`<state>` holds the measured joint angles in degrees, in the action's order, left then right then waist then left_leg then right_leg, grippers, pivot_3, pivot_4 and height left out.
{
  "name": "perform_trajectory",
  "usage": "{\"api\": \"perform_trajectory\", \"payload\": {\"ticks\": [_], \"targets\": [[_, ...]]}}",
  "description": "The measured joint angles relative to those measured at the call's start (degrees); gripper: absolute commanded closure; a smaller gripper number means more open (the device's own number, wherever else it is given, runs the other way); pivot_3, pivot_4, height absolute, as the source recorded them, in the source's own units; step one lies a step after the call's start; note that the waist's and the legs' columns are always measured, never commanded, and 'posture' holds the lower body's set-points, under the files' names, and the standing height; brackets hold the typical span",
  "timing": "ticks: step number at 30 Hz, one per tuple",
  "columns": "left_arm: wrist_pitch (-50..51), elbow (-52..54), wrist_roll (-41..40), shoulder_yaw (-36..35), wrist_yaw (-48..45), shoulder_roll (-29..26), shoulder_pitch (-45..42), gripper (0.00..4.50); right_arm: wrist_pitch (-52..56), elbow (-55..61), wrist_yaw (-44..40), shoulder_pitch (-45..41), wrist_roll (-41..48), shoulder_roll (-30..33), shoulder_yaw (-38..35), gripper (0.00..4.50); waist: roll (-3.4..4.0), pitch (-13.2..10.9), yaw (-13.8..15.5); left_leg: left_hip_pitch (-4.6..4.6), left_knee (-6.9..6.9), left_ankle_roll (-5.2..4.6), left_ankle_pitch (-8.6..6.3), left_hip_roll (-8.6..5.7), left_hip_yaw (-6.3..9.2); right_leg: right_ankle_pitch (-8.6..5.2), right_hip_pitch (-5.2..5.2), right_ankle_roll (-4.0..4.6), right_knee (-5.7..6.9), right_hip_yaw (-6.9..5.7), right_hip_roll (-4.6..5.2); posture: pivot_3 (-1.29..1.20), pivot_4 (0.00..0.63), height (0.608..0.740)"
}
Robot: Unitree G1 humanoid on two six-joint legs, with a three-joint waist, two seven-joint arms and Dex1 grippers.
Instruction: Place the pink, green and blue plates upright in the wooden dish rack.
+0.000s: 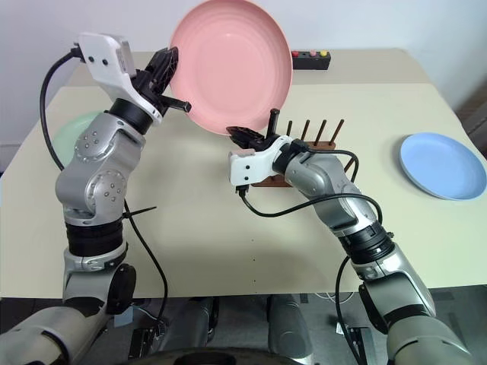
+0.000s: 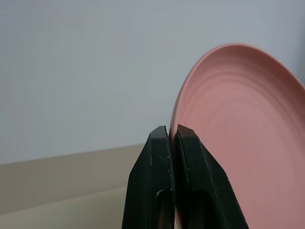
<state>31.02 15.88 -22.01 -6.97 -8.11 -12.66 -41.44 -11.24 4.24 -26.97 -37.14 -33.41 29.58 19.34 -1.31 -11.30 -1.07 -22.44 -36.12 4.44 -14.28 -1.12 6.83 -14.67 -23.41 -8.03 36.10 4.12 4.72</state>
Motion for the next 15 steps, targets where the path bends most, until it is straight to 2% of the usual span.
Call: {"api": "perform_trajectory", "payload": {"ticks": [1, 2, 3, 9, 10, 15], "targets": [[0.01, -0.01, -0.27, -0.46, 0.16, 0.53, 0.0, 4.5, -0.27, 0.0, 0.44, 0.0, -0.48, 0.06, 0.0, 4.47, 0.0, 0.0, 0.01, 0.0, 0.0, 0.0, 0.0, 0.0, 0.0, 0.0, 0.0, 0.0, 0.0, 0.0, 0.0, 0.0, 0.15, 0.74], [0.02, -0.05, -1.32, -1.14, 0.31, 1.36, -0.04, 3.82, -0.63, 0.0, 1.03, 0.03, -1.32, 0.17, 0.0, 4.5, 0.0, 0.0, 0.03, 0.0, 0.0, 0.0, 0.0, 0.0, 0.0, 0.0, 0.0, 0.0, 0.0, 0.0, 0.0, 0.0, 0.15, 0.74], [0.02, -0.06, -2.43, -1.67, 0.36, 2.29, -0.26, 3.49, -0.91, 0.0, 1.42, 0.1, -1.64, 0.22, 0.0, 4.5, 0.0, 0.0, 0.06, 0.0, 0.0, 0.0, 0.0, 0.0, 0.0, 0.0, 0.0, 0.0, 0.0, -0.01, 0.0, 0.0, 0.15, 0.74], [-1.68, 0.13, -7.87, -5.41, 0.46, 4.35, -2.45, 0.37, -1.76, -0.04, 2.85, 0.77, -2.55, 0.84, -0.25, 4.5, 0.0, 0.0, -0.08, 0.01, 0.0, 0.01, 0.0, 0.0, 0.0, 0.0, 0.0, 0.0, 0.01, 0.0, 0.0, 0.0, 0.15, 0.74], [-2.19, -0.03, -8.33, -6.17, 0.82, 4.37, -2.8, 0.03, -1.93, -0.04, 3.15, 0.77, -2.52, 0.92, -0.54, 4.5, 0.0, 0.0, -0.11, 0.01, 0.01, 0.01, 0.0, 0.0, 0.0, 0.0, 0.0, 0.0, 0.01, 0.0, -0.01, 0.0, 0.15, 0.74], [-7.5, -2.96, -8.42, -12.1, 2.62, 1.24, -6.41, 0.03, -1.94, 0.15, 3.63, 0.81, 2.1, 1.41, -5.79, 4.5, 0.0, 0.0, -0.03, 0.01, 0.01, 0.01, 0.0, 0.0, 0.0, 0.0, 0.02, 0.0, -0.01, 0.0, 0.0, 0.0, 0.15, 0.74]]}}
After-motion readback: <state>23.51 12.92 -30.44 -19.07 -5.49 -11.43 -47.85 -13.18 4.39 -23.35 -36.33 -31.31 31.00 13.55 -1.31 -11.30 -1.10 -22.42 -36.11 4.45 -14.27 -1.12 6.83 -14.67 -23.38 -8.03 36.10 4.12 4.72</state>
